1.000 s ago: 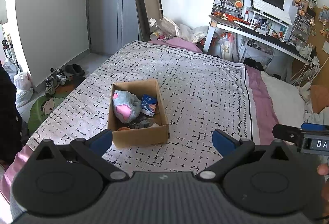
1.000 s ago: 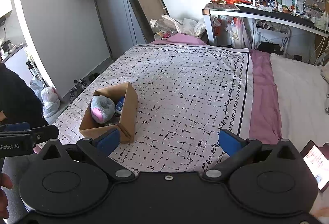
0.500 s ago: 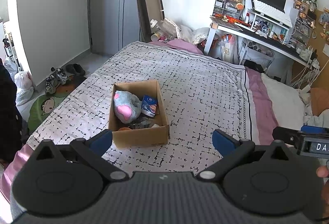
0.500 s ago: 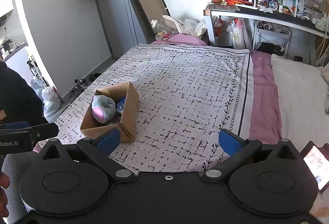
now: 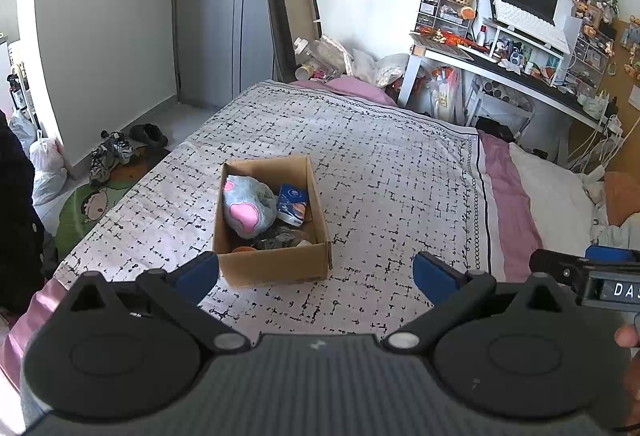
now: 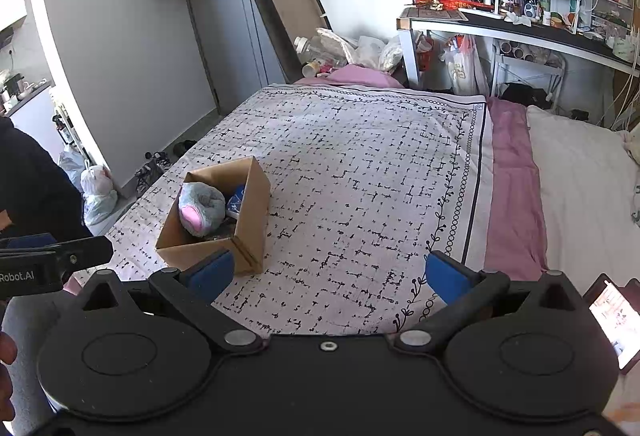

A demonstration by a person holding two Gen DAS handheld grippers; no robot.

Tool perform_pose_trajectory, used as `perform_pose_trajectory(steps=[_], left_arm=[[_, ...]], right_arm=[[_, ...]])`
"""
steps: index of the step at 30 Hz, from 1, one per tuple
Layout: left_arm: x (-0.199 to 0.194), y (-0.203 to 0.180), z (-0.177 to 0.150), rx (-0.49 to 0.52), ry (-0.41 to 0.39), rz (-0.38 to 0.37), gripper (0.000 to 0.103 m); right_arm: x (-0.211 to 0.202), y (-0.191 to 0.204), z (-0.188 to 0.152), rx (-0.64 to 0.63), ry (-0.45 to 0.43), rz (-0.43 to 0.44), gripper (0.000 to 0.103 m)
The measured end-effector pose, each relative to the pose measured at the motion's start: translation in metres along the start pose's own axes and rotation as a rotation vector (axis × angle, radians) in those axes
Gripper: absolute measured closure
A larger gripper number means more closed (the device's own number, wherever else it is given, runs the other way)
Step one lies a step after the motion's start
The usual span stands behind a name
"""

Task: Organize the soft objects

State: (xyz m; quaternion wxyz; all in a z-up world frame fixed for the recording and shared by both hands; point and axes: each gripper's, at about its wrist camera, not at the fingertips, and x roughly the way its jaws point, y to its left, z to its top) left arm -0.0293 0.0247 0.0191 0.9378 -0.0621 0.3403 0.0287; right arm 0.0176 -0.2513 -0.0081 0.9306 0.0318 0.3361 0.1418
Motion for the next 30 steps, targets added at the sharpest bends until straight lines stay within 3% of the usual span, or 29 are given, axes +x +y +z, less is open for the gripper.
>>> perform_pose_trajectory(steps=[30], left_arm=[[0.0062, 0.0034, -0.0091, -0.018, 0.030, -0.009, 0.001]], right_arm=[[0.0037, 0.0008, -0.0028, -0.003, 0.010, -0.002, 0.000]])
